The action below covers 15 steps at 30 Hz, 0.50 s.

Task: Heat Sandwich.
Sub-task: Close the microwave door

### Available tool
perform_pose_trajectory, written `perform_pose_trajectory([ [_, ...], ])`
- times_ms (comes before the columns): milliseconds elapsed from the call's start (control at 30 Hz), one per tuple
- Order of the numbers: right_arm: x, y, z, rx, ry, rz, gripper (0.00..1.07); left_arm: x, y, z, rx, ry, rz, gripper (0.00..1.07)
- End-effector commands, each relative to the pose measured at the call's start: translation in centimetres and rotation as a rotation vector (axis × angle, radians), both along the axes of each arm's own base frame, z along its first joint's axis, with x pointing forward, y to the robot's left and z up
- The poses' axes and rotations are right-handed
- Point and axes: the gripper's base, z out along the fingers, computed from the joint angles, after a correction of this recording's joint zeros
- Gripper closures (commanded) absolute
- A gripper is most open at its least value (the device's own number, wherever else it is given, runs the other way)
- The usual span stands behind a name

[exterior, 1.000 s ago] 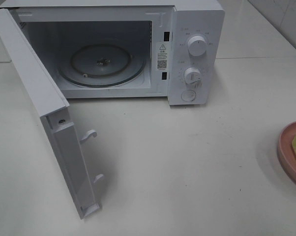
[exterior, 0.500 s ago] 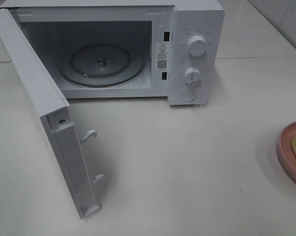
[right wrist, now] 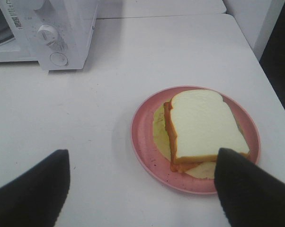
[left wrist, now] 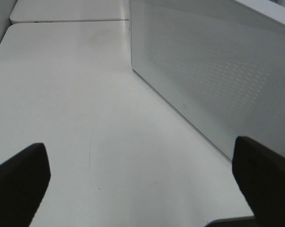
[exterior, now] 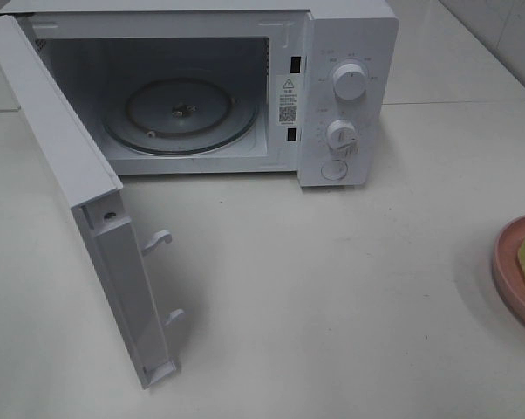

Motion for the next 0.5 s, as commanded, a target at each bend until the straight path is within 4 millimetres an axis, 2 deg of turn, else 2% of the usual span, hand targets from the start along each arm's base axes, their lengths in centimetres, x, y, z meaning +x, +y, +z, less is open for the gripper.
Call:
perform_pose_trajectory([
  [33, -0.3, 0.0, 0.0, -0.008, -0.035, 0.002, 0.31, 0.6, 0.0, 0.6, -0.018, -0.020, 0.003, 0.12],
  [167, -0.3, 0.0, 0.0, -0.008, -0.035, 0.002, 0.31, 2.9, 0.0, 1.2, -0.030, 0.000, 0.011, 0.24],
  [200, -0.3, 0.0, 0.0, -0.008, -0.035, 0.002, 0.31, 2.9, 0.0, 1.2, -0.030, 0.000, 0.011, 0.24],
  [333, -0.3, 0.0, 0.0, -0.008, -0.035, 0.002, 0.31, 5.6, 0.0, 1.6, -0.038, 0.024, 0.023, 0.42],
  [367, -0.3, 0.0, 0.0, -0.008, -0.035, 0.002, 0.31, 5.6, 0.0, 1.6, -0.038, 0.024, 0.023, 0.42],
  [400, -0.3, 0.0, 0.0, -0.008, -0.035, 0.002, 0.31, 6.9, 0.1, 1.5, -0.040, 0.045, 0.029, 0.50],
  [467, -0.3, 0.0, 0.0, -0.008, -0.035, 0.002, 0.31, 8.1, 0.1, 1.4, -0.041, 0.059, 0.036, 0.58],
  [500, -0.3, 0.0, 0.0, -0.008, -0.035, 0.002, 0.31, 8.1, 0.1, 1.4, -0.041, 0.059, 0.036, 0.58],
])
